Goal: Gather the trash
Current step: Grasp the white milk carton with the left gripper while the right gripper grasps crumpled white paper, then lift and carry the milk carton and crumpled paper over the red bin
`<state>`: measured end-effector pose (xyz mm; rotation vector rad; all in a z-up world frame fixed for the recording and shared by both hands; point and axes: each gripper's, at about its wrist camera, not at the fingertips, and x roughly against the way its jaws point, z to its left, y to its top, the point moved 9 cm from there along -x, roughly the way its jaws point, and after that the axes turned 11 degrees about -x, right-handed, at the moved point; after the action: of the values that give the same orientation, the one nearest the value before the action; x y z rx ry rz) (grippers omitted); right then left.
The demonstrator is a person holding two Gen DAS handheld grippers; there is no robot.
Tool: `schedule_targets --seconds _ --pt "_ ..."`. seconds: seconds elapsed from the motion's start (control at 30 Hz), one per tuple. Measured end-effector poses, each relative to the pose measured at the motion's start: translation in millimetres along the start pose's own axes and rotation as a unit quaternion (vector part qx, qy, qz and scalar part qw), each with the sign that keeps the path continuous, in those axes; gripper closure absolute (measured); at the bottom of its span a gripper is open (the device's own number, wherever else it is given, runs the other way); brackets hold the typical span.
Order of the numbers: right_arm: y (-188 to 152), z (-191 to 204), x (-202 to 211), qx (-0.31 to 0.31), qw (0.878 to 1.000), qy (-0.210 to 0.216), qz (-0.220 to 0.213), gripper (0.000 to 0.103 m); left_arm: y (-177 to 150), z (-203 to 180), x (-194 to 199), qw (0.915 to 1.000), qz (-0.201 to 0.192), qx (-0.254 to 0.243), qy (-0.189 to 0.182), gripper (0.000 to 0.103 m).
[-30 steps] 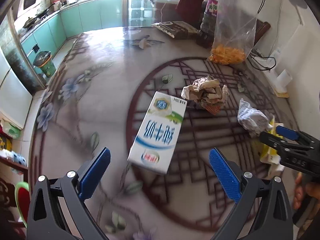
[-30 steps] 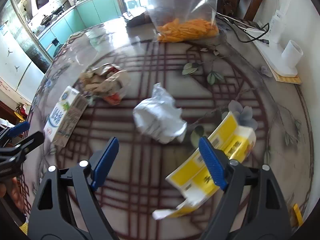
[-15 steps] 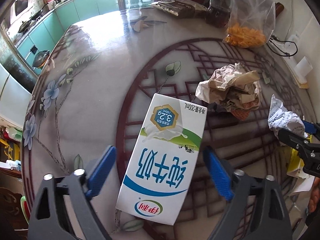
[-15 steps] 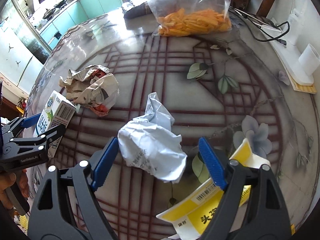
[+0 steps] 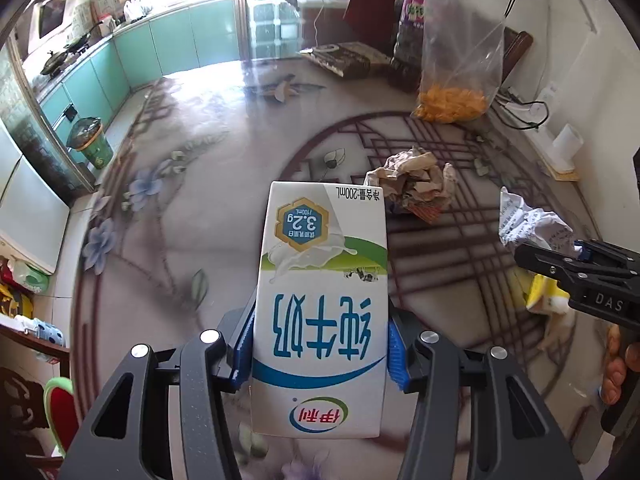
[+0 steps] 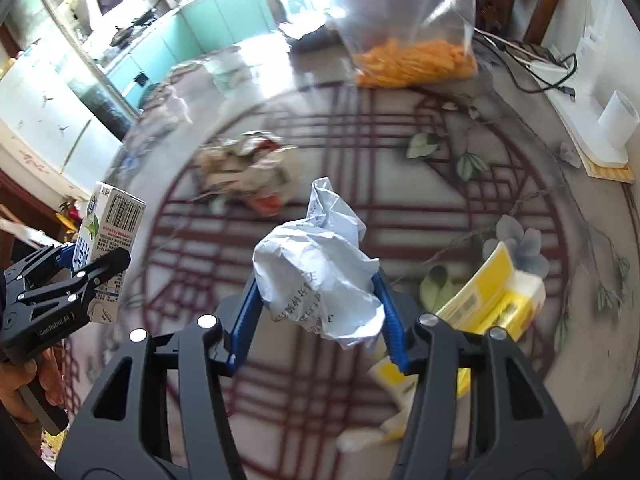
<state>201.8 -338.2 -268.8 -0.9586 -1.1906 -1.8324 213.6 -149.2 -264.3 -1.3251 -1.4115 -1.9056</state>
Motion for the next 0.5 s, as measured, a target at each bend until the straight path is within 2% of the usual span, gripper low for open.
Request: schedule_targets --seconds 0.3,0.5 --pt "-52.8 61.6 34.4 0.022 0.999 0.050 0.005 0.050 -52.6 9.4 66.5 0.9996 -0.017 0.008 0.021 0.054" --pt "-83.1 103.1 50.9 0.041 0.996 0.076 0.009 0.050 -81.3 20.0 96.8 0.9984 -0.032 0.027 0.037 0.054"
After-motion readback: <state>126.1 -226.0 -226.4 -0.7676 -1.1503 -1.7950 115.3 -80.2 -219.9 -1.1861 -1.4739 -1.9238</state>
